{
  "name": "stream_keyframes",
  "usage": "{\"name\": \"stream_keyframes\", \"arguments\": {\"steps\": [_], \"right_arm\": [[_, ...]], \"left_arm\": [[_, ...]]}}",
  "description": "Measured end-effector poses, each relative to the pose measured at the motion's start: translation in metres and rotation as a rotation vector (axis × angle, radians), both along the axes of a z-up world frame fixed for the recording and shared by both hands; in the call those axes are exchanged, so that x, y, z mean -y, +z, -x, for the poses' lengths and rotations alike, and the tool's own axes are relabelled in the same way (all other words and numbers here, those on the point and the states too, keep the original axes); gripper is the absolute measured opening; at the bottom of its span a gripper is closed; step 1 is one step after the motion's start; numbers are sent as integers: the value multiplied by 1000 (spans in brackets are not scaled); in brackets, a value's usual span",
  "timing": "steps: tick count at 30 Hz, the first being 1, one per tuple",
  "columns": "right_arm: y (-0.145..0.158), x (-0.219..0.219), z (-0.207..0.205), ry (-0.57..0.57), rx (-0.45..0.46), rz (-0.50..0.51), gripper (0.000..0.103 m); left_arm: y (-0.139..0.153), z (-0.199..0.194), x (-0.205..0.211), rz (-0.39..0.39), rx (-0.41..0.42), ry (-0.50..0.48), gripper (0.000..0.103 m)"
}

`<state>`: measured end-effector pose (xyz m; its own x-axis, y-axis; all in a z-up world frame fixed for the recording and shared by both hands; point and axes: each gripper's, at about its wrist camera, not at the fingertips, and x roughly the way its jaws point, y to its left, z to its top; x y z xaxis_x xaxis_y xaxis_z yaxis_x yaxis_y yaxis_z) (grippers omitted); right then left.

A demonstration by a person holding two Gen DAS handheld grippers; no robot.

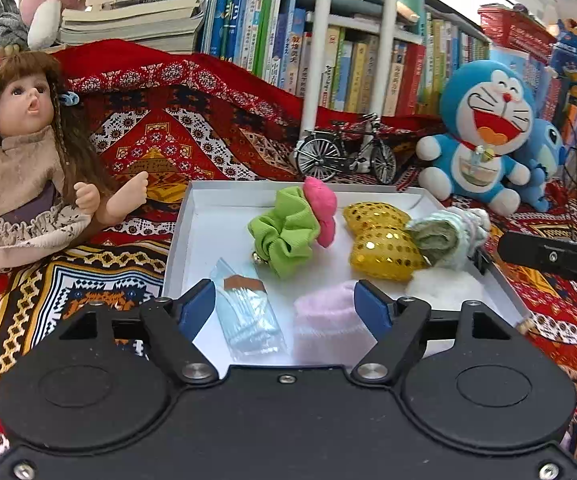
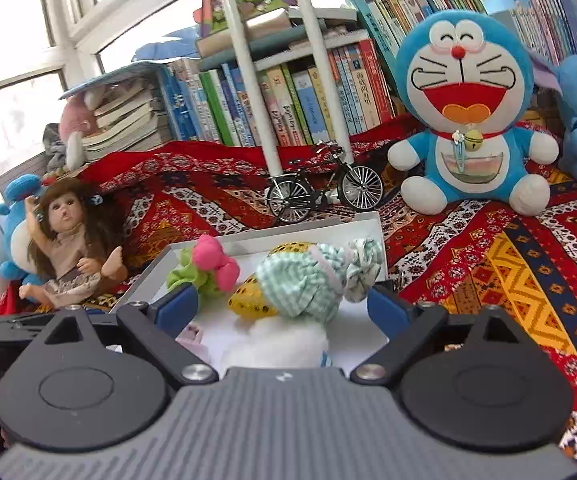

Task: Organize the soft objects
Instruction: 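Lower the mask packet and striped cloth into the tray and open both tools, then withdraw both tools toward the white foam block and purple plush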

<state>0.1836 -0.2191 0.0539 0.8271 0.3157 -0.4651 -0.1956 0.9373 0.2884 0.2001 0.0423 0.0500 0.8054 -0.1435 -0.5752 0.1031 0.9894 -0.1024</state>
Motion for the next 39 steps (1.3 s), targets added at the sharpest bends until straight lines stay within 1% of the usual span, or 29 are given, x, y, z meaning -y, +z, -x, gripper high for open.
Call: {"name": "stream_keyframes", "arguments": {"steps": [6, 11, 16, 22, 26, 32, 39], "right_arm": [[-2, -5, 31, 1, 32, 40, 98], [-7, -7, 57, -9, 63, 50, 100], [-14, -11, 82, -28, 92, 56, 102], [-24, -19, 109, -39, 139, 110, 103], [-33, -22, 123, -46, 152, 127, 103], [-45, -25, 136, -64, 164, 144, 103], [-53, -24, 141, -75, 151, 137, 103]], "left_arm": [[1, 27, -2, -1, 28, -15, 78], [-1, 52, -3, -22, 73, -12, 80], [-6, 74, -6, -27, 92, -9, 82], [-13, 87, -11, -15, 98, 13, 84], [-20, 93, -13, -26, 98, 35, 84], [-28, 106, -15, -55, 128, 67, 85], [-39, 108, -20, -36, 92, 91, 86]]}}
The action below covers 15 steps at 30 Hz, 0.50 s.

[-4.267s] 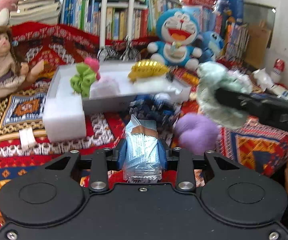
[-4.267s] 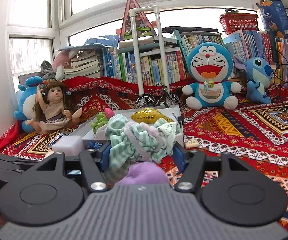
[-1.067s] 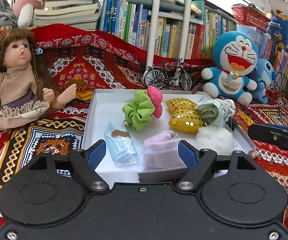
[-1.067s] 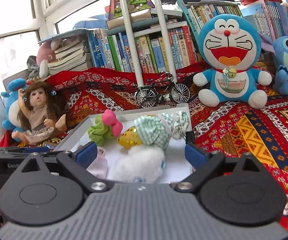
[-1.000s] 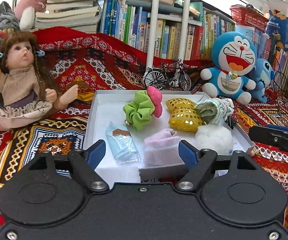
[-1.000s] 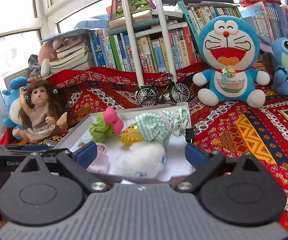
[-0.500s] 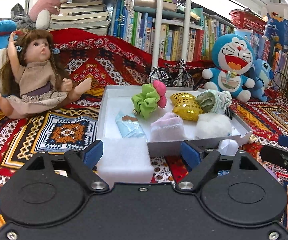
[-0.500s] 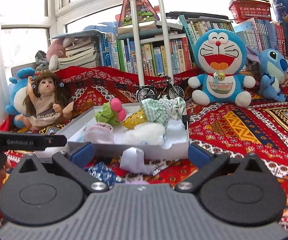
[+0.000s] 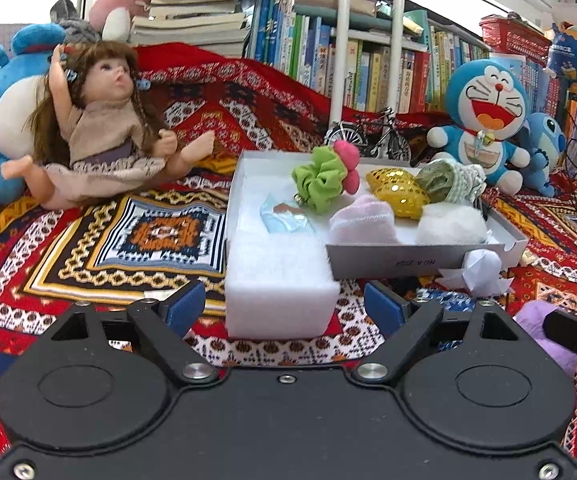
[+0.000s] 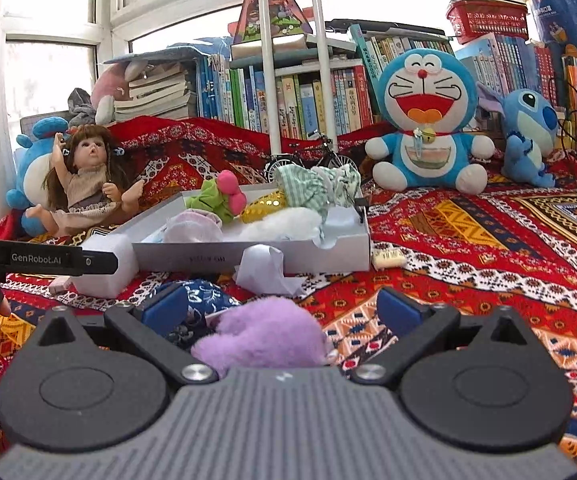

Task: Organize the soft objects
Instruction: 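Withdraw both tools toward the white foam block and purple plush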

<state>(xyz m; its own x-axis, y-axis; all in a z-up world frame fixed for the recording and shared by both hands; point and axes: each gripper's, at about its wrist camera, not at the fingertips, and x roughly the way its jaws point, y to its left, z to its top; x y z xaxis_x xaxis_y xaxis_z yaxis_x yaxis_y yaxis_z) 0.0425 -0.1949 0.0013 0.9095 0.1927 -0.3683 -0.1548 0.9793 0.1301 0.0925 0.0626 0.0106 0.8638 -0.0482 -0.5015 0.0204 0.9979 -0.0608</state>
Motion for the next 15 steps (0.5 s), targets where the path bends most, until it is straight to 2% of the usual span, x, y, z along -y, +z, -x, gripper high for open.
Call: {"name": "stream_keyframes", "arguments": {"steps": [15], "right_arm": [[-3, -4, 0, 11, -7, 17, 103]], "left_arm": [[-19, -6, -5, 35, -55, 12, 86]]}}
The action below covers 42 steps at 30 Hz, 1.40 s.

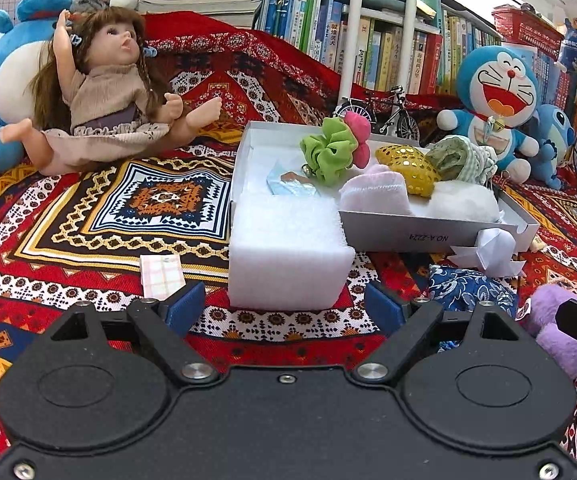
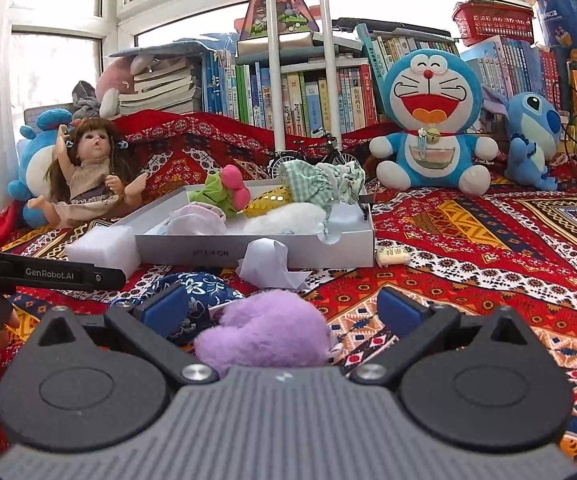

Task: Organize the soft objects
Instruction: 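Withdraw both tools toward the white foam block and purple plush, then grasp the white foam block with the left tool while the right tool grasps the purple plush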

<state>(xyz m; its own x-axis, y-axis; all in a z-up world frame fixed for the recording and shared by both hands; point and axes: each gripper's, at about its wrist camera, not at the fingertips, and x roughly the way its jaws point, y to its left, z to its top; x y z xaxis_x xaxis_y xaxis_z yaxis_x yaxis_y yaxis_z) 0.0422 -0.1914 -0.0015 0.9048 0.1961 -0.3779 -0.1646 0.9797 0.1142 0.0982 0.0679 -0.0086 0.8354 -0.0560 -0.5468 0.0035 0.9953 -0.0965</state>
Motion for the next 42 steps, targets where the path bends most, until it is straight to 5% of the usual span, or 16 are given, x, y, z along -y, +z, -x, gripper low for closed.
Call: {"name": "stream_keyframes", "arguments": {"steps": [29, 42], "right_arm": [[1, -12, -3, 41, -59, 98, 102], [-9, -14, 10, 65, -103, 115, 86]], "left_arm": [[6, -6, -1, 12, -3, 16, 75], [5, -14, 1, 18, -23, 23, 61]]}}
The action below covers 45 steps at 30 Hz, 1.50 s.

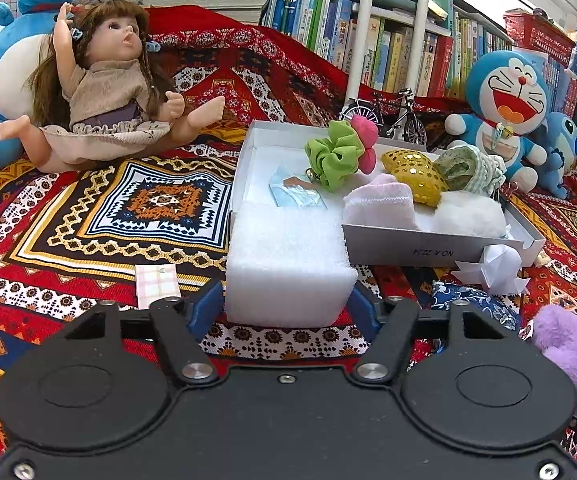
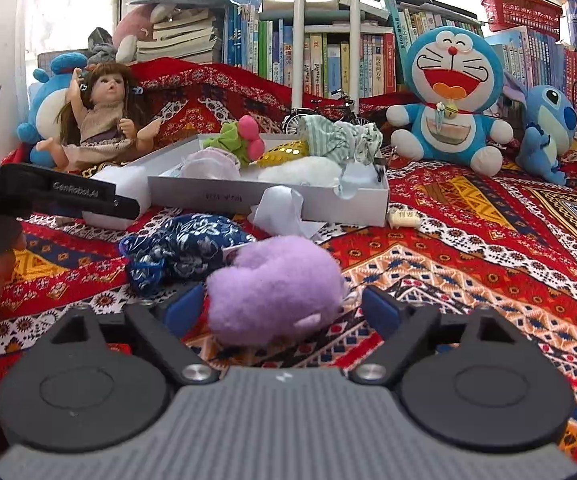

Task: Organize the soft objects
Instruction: 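Grasp the white foam block with the left tool while the right tool grasps the purple plush, then carry the foam block and purple plush over the tray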

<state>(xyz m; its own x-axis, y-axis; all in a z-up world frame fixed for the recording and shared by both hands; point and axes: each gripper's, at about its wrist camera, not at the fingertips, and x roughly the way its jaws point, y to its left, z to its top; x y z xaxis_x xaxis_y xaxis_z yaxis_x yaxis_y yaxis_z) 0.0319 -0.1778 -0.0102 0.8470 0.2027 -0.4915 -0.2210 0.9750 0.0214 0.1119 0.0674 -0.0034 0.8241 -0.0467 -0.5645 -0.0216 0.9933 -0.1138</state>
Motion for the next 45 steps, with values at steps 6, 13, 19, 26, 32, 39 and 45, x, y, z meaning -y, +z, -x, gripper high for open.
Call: {"name": "stream_keyframes", "arguments": {"steps": [6, 13, 19, 26, 32, 39, 45], "right_arm": [[2, -1, 4, -3, 13, -11, 69], [18, 7, 1, -27, 54, -52, 68], [37, 18, -17, -62, 73, -101, 68], [55, 24, -51, -124, 80, -41, 69], [61, 36, -92, -167, 17, -40, 69], [55, 28, -124, -149, -28, 18, 69], [44, 20, -142, -120, -74, 22, 69]], "left_arm": [[2, 2, 1, -14, 15, 6, 59], [19, 12, 1, -19, 70, 3, 58], [37, 10, -2, -9, 104, -8, 58], [47, -11, -5, -19, 89, -16, 58], [50, -37, -6, -2, 65, -24, 58], [45, -65, -4, 3, 21, -27, 58], [36, -74, 5, -23, 2, -41, 58]]}}
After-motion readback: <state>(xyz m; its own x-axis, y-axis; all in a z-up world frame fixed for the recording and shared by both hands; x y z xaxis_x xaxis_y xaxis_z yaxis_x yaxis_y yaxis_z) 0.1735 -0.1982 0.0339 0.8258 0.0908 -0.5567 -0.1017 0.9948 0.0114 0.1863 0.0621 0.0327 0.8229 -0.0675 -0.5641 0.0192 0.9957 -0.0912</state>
